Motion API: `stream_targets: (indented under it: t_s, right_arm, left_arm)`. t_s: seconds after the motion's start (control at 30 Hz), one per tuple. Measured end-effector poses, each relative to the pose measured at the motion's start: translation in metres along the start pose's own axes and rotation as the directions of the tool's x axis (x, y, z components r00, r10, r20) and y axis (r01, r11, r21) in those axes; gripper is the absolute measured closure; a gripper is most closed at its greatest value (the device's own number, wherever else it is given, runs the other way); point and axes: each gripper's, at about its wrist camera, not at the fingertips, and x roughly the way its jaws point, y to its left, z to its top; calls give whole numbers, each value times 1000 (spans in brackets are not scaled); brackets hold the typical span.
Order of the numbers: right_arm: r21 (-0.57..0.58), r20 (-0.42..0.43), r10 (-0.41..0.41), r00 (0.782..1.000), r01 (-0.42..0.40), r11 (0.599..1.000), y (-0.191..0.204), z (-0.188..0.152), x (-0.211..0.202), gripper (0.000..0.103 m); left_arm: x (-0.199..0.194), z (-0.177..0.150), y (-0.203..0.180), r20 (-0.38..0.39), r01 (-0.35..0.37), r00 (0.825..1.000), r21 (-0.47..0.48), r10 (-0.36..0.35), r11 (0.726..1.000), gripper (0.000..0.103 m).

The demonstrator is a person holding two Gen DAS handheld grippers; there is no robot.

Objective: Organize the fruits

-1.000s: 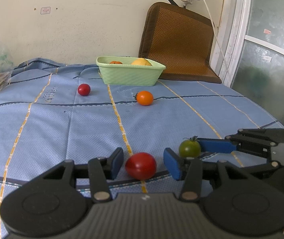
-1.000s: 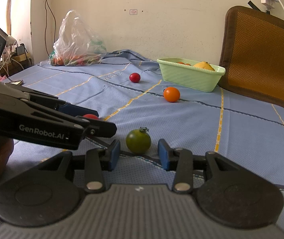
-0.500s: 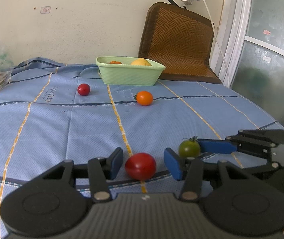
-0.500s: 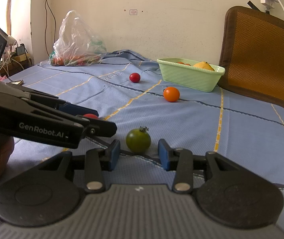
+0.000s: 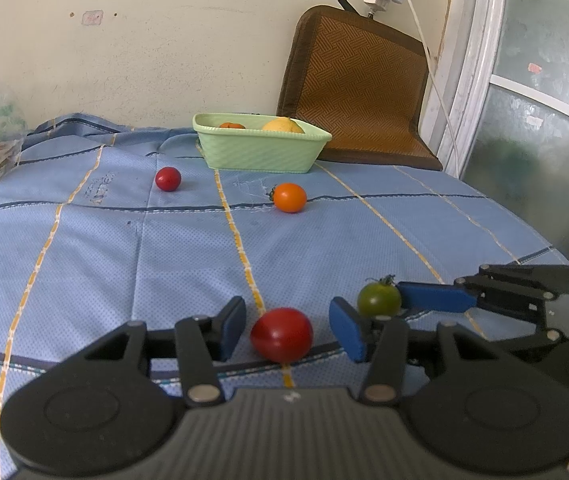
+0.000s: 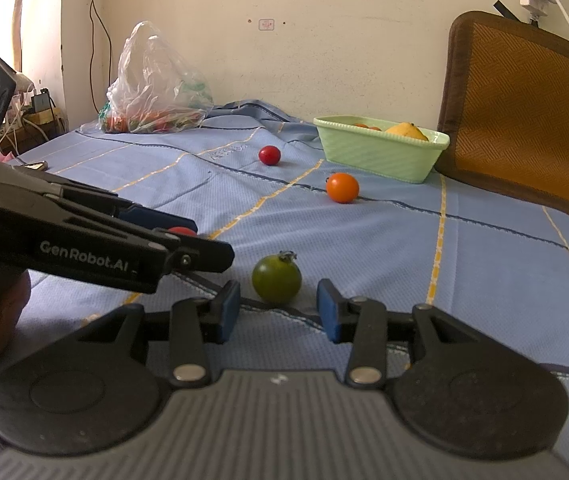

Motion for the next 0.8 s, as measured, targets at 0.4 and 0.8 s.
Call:
stream_targets:
  t_s: [0.4,0.8]
  right_arm:
    - [10,1,4,1000,-4,1000,-1,0,-1,58]
    - [21,-14,51,999,-51,999,-8,9,7,74]
  left_arm:
    - [-4,0,0,-4,-16,1000,4,16,1000,51]
    - [-11,0,10,-28,28,999,-26,-29,999,71]
